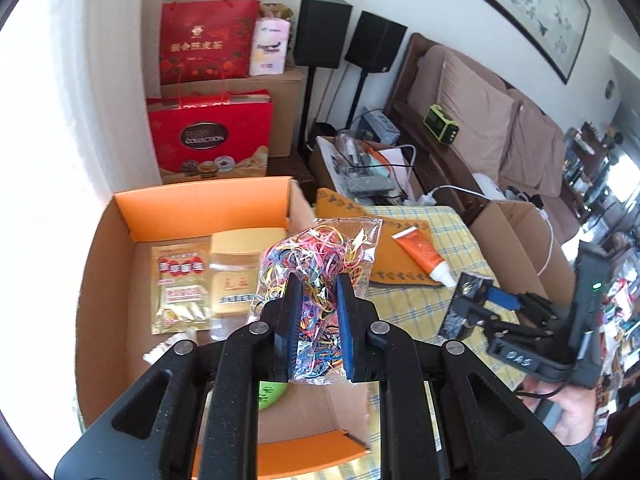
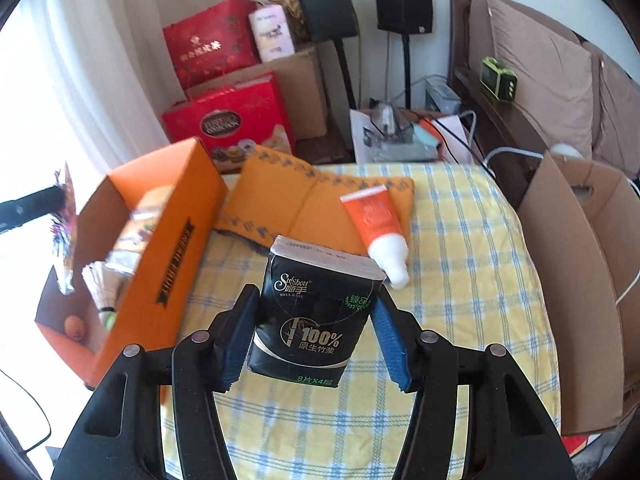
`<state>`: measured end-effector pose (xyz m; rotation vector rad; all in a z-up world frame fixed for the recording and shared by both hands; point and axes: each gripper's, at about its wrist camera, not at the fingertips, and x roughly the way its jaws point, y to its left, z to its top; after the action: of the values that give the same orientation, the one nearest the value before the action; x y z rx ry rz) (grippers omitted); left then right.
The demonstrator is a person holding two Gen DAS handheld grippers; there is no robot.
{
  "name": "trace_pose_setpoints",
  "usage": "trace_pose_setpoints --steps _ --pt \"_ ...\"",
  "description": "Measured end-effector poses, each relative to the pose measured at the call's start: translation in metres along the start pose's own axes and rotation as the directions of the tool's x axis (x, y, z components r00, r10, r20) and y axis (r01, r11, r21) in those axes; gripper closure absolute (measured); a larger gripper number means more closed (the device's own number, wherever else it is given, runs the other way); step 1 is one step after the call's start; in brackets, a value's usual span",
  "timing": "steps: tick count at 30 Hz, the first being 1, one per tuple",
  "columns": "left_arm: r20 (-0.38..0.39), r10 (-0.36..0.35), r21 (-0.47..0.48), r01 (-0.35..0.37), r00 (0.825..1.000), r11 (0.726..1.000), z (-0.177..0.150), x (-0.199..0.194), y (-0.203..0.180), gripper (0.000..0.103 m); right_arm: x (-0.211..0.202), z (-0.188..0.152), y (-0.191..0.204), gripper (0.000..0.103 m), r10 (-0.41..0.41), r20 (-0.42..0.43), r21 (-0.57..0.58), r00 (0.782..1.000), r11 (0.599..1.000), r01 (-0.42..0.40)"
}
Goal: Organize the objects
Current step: 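Grasp the black tissue pack with the right tool while the left tool holds the bag, then carry the tissue pack and rubber band bag into the box and open both tools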
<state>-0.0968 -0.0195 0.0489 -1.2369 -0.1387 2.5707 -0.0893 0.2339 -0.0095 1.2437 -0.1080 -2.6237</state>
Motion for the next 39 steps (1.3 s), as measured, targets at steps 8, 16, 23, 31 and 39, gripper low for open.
trace_pose_setpoints --steps 8,16,23,31,39 --pt "-0.013 0.074 -0.058 -0.074 0.997 0.996 -0.01 -0.007 0.05 0.088 -0.019 0.029 0.055 0.046 0.124 0.024 -0.096 0.992 0.988 -0.121" --pt "-0.059 0.114 -0.072 -0.118 0.992 0.99 -0.03 -0.009 0.081 0.087 -0.011 0.036 0.117 0.046 0.211 -0.026 -0.207 0.977 0.955 -0.211" --pt "-0.134 0.169 -0.064 -0.178 0.977 0.982 -0.06 0.003 0.101 0.087 0.018 0.016 0.159 0.045 0.236 -0.126 -0.275 0.964 0.925 -0.262" --pt "-0.158 0.194 -0.081 -0.208 0.968 0.975 -0.075 0.01 0.114 0.087 0.046 -0.005 0.175 0.045 0.217 -0.195 -0.301 0.957 0.915 -0.269" --pt "-0.155 0.201 -0.086 -0.216 0.967 0.973 -0.079 0.012 0.116 0.087 0.048 -0.011 0.18 0.045 0.189 -0.17 -0.312 0.967 0.921 -0.235"
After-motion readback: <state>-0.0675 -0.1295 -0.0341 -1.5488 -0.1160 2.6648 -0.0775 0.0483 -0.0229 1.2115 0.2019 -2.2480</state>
